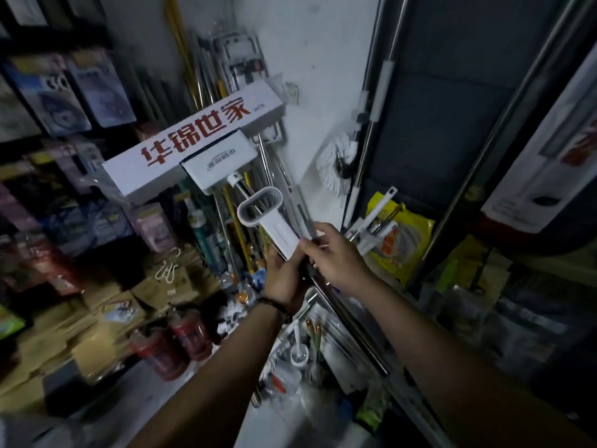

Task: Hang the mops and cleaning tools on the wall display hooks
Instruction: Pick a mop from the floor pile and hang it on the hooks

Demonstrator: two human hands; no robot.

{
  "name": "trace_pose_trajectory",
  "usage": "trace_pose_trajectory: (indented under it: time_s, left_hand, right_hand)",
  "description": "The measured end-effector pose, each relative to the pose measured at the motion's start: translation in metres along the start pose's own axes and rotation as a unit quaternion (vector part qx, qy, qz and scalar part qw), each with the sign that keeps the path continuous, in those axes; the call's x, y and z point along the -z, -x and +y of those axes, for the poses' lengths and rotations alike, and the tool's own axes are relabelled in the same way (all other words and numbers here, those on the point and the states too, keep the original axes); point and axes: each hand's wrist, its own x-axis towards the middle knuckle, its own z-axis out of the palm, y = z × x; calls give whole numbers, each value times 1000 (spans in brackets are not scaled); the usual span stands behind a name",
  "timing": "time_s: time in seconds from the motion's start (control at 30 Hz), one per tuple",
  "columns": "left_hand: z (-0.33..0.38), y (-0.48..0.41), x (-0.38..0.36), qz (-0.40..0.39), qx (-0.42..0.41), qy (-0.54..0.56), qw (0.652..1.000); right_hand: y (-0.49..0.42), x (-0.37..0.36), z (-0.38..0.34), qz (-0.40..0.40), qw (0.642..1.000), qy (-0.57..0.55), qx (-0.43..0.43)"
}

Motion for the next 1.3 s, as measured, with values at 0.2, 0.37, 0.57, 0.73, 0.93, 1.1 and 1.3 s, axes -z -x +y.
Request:
trace_pose_trajectory:
  time_s: [0.2,0.37,0.57,0.73,0.93,1.1,1.3]
  left_hand:
    - [28,-15,-33,-89,-76,-83,990]
    - [58,-21,-56,-132,-106,-177,969]
    - [109,-34,-79,-224,-156,-311,911]
    - [173,-49,-120,-235,-157,-235,930]
    - [224,-63,-163,-303,-130,-208,921]
    - [242,-68,-195,-377,-121,-184,900]
    - [273,-73,-253,-422,-167,-163,876]
  right_hand:
    - [-41,31,-64,27,998,-43,39]
    - [-60,58,-109,25,990,-90,102]
    - [-59,89,-141,81,972,-144,165]
    - [-56,107,-163,165,948,-206,177]
    - [-55,126,-180,223,934,-200,196]
    - [-54,153,-194,254,920,-192,227]
    - [-53,198,-235,304,892,-175,284]
